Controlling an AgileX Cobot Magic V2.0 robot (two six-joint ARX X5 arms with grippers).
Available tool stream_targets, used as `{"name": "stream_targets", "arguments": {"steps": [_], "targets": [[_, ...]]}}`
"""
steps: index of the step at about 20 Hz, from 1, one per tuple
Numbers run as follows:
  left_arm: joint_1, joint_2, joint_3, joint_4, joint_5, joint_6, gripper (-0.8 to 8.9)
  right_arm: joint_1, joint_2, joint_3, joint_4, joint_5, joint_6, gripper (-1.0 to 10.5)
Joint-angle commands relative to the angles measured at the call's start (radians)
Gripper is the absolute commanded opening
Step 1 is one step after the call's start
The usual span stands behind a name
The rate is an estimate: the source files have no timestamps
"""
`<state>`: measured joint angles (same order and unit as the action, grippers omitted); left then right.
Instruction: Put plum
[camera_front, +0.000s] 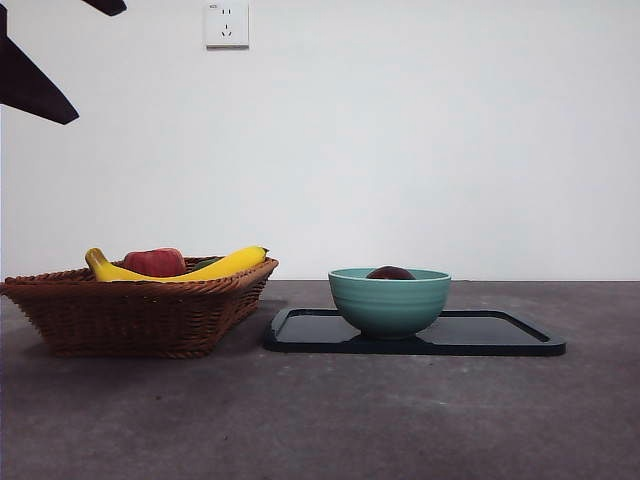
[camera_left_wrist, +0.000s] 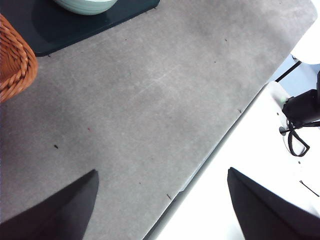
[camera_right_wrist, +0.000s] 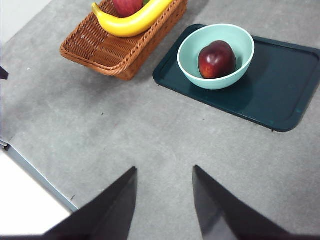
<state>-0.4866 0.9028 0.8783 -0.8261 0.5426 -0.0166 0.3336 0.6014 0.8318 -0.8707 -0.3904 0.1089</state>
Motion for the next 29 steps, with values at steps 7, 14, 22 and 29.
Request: {"name": "stream_targets", "arguments": {"steps": [7, 14, 22, 29], "targets": [[-0.005, 0.005, 0.01, 0.011, 0.006, 0.004, 4.03, 0.005, 0.005, 0.008, 0.006, -0.003, 0.011, 1.8], [-0.008, 0.005, 0.013, 0.089, 0.006, -0.031, 4.04, 0.005, 0.005, 0.008, 0.002, -0.003, 0.015, 1.8], [-0.046, 0.248, 0.265, 0.197, -0.113, -0.101, 4.05, 0.005, 0.005, 0.008, 0.002, -0.003, 0.015, 1.8], [-0.087, 0.678, 0.679, 0.191, -0.186, -0.09, 4.05, 0.005, 0.005, 0.008, 0.002, -0.003, 0.015, 1.8]]}}
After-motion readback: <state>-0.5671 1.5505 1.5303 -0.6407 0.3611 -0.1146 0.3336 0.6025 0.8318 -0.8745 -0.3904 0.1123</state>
